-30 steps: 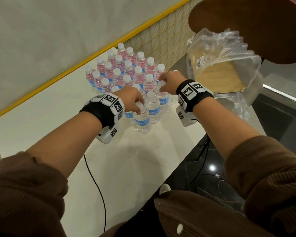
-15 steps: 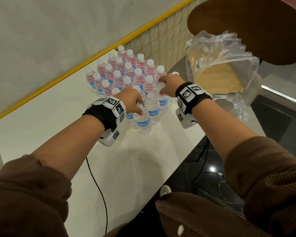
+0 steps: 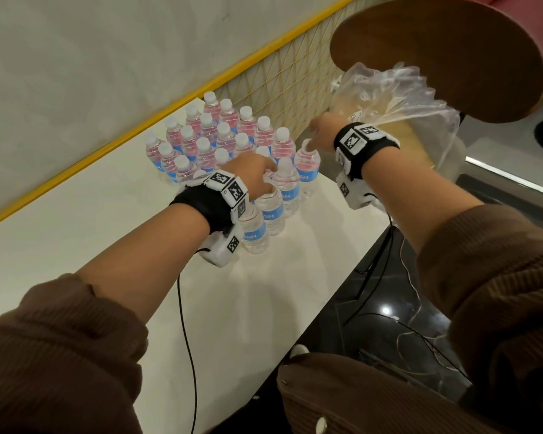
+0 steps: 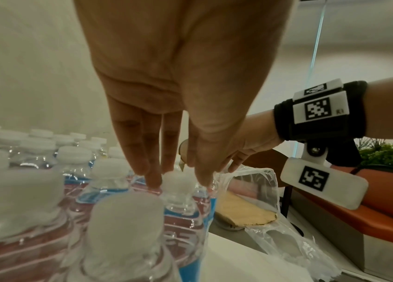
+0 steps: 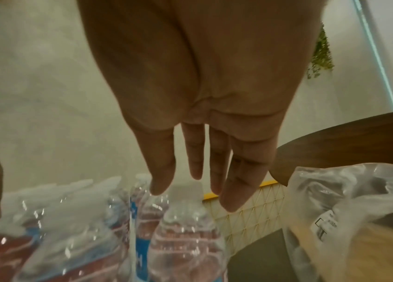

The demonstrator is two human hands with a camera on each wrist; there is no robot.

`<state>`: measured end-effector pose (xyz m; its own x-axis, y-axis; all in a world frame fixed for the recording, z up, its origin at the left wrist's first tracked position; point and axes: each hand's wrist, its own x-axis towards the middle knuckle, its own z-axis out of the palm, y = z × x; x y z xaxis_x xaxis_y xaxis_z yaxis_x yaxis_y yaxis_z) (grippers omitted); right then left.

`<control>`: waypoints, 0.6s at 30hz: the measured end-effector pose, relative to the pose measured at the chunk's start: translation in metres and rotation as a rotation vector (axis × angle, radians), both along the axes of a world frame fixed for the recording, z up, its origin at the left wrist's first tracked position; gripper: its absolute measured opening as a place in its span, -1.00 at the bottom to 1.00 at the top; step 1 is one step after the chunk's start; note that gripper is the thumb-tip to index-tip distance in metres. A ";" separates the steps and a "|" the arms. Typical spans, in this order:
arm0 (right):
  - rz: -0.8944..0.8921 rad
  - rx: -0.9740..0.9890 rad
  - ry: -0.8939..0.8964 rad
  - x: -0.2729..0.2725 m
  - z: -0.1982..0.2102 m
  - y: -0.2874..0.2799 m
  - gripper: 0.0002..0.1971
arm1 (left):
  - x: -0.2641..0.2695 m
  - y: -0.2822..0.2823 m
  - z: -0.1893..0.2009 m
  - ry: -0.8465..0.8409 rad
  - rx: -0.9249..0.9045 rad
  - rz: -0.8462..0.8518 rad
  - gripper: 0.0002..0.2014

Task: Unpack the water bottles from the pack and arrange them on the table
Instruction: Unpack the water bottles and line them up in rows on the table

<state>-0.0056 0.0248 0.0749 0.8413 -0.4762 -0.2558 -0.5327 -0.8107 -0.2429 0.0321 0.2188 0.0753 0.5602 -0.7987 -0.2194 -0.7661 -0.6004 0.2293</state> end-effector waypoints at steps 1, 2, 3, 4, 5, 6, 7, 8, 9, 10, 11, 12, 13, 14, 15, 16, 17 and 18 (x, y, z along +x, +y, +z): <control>0.020 -0.004 0.016 0.002 -0.004 0.002 -0.45 | 0.001 -0.001 -0.002 0.002 0.022 0.002 -0.56; 0.038 -0.003 0.021 0.003 -0.008 0.003 -0.45 | 0.002 -0.001 -0.004 0.004 0.042 0.002 -0.59; 0.051 -0.007 0.019 0.004 -0.012 0.004 -0.47 | 0.003 -0.001 -0.006 0.005 0.053 0.003 -0.60; 0.058 -0.017 0.011 0.004 -0.014 0.005 -0.50 | 0.004 0.000 -0.007 0.005 0.054 0.007 -0.61; 0.059 -0.030 0.002 0.004 -0.017 0.005 -0.52 | 0.004 0.000 -0.008 0.005 0.046 0.014 -0.62; 0.061 -0.036 -0.007 0.004 -0.018 0.004 -0.54 | 0.005 0.001 -0.008 0.004 0.035 0.018 -0.62; 0.066 -0.038 -0.014 0.005 -0.019 0.004 -0.55 | 0.005 0.002 -0.008 0.003 0.023 0.021 -0.63; 0.071 -0.029 -0.020 0.006 -0.019 0.004 -0.56 | 0.006 0.002 -0.009 0.003 0.015 0.022 -0.63; 0.075 -0.020 -0.023 0.007 -0.020 0.004 -0.56 | 0.006 0.002 -0.009 0.003 0.009 0.022 -0.63; 0.077 -0.011 -0.027 0.007 -0.020 0.005 -0.57 | 0.006 0.002 -0.009 0.004 0.007 0.021 -0.63; 0.076 -0.008 -0.031 0.008 -0.021 0.005 -0.57 | 0.006 0.002 -0.009 0.003 0.007 0.020 -0.63; 0.071 -0.005 -0.038 0.008 -0.022 0.004 -0.57 | 0.006 0.001 -0.010 0.003 0.007 0.020 -0.63; 0.064 -0.005 -0.046 0.008 -0.022 0.004 -0.57 | 0.006 0.001 -0.010 0.004 0.008 0.022 -0.63; 0.056 -0.003 -0.058 0.007 -0.023 0.004 -0.57 | 0.006 0.001 -0.010 0.007 0.009 0.022 -0.63; 0.048 -0.002 -0.067 0.008 -0.024 0.005 -0.57 | 0.006 0.001 -0.010 0.009 0.007 0.020 -0.64; 0.044 0.001 -0.077 0.008 -0.024 0.005 -0.57 | 0.006 0.002 -0.009 0.009 0.004 0.018 -0.64; 0.041 0.001 -0.081 0.008 -0.025 0.006 -0.57 | 0.006 0.002 -0.009 0.007 0.000 0.016 -0.64; 0.041 0.003 -0.084 0.008 -0.025 0.008 -0.57 | 0.006 0.003 -0.009 0.005 -0.003 0.014 -0.64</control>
<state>0.0027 0.0325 0.0495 0.8784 -0.4405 -0.1854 -0.4771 -0.8304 -0.2878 0.0377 0.2216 0.0662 0.5705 -0.7912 -0.2202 -0.7562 -0.6107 0.2350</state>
